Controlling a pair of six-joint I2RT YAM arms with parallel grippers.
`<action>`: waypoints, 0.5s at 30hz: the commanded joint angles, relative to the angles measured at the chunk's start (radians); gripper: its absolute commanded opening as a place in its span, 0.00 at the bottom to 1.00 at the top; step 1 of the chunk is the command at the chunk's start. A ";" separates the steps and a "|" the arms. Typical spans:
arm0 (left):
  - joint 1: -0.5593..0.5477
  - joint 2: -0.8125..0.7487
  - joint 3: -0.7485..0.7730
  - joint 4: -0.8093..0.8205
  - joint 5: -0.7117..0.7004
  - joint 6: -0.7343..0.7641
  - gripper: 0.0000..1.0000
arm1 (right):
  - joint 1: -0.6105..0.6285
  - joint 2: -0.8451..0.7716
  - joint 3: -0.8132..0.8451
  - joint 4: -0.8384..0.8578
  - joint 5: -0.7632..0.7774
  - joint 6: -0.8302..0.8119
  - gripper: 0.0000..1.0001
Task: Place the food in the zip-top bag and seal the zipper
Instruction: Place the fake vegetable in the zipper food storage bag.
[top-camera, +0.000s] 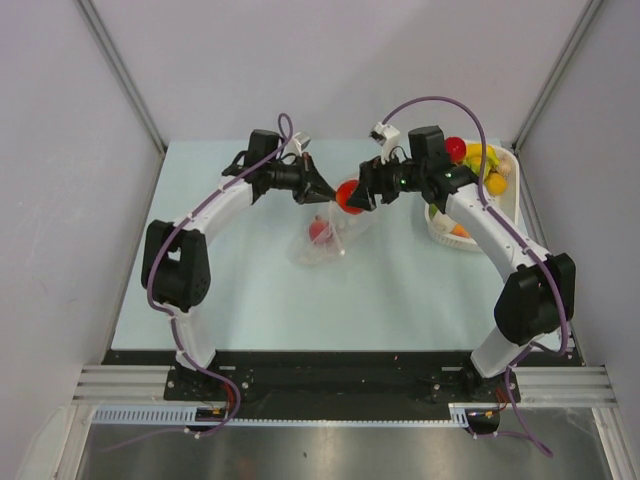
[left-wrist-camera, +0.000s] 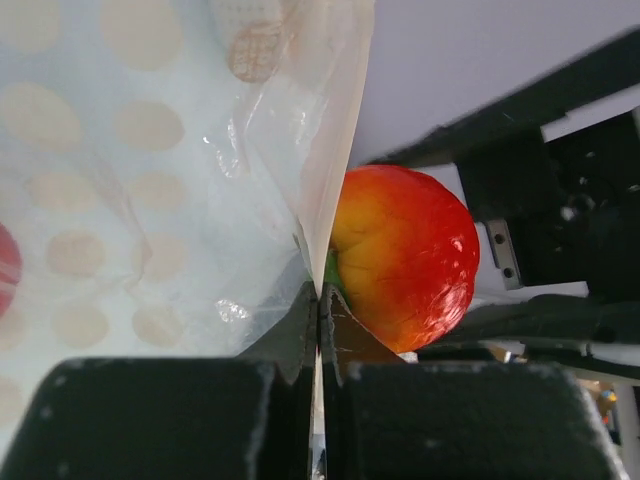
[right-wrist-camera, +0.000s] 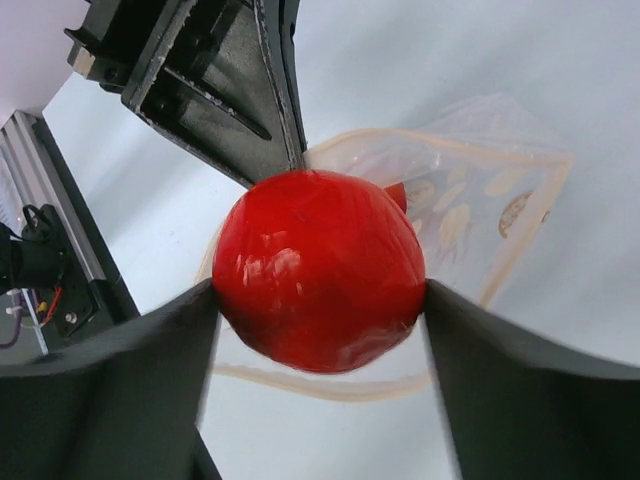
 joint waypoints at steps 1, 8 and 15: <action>-0.010 -0.071 0.000 0.157 0.102 -0.131 0.00 | 0.005 0.018 0.042 -0.004 0.011 0.006 0.99; -0.010 -0.043 0.029 0.169 0.111 -0.148 0.00 | -0.198 0.047 0.148 0.074 -0.056 0.118 1.00; -0.010 -0.009 0.085 0.145 0.101 -0.119 0.00 | -0.412 0.162 0.215 0.243 0.190 0.082 1.00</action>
